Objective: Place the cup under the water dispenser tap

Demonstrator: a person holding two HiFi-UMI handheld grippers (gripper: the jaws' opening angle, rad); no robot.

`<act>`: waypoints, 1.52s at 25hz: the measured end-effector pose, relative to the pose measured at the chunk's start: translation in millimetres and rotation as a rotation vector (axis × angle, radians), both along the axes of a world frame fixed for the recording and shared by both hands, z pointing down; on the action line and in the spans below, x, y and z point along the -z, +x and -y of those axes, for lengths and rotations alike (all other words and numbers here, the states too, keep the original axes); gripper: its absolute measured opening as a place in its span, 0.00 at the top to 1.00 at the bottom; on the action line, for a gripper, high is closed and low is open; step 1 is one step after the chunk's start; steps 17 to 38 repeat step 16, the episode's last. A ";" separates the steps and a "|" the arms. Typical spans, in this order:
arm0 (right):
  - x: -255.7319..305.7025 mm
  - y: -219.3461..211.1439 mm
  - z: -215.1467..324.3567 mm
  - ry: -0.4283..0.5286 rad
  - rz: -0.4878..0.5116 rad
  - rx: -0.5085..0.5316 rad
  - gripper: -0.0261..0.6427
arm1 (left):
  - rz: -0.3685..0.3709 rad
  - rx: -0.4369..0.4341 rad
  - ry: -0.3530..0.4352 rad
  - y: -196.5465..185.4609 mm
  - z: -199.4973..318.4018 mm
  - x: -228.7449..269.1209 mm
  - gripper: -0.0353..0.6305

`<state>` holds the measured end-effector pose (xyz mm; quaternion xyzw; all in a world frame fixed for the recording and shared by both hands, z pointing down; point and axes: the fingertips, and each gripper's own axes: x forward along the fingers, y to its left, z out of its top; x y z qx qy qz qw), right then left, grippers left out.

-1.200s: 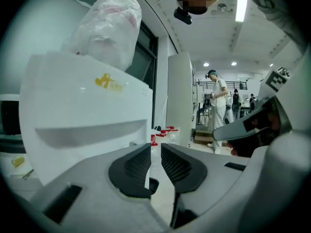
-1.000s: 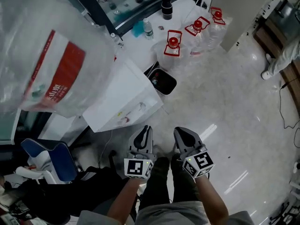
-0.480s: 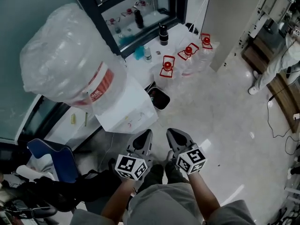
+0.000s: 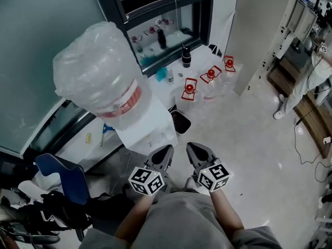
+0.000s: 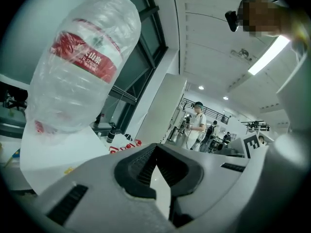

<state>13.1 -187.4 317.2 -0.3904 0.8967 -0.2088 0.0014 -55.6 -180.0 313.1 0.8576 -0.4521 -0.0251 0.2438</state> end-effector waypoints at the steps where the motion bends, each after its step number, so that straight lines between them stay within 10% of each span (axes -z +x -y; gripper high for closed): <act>1: 1.3 -1.1 -0.6 0.003 -0.004 0.003 0.95 | -0.006 -0.003 0.004 0.0 0.2 2.4 0.93; 38: 7.1 -0.1 1.6 0.025 -0.017 0.004 0.94 | -0.008 -0.006 0.043 1.3 7.8 13.5 0.93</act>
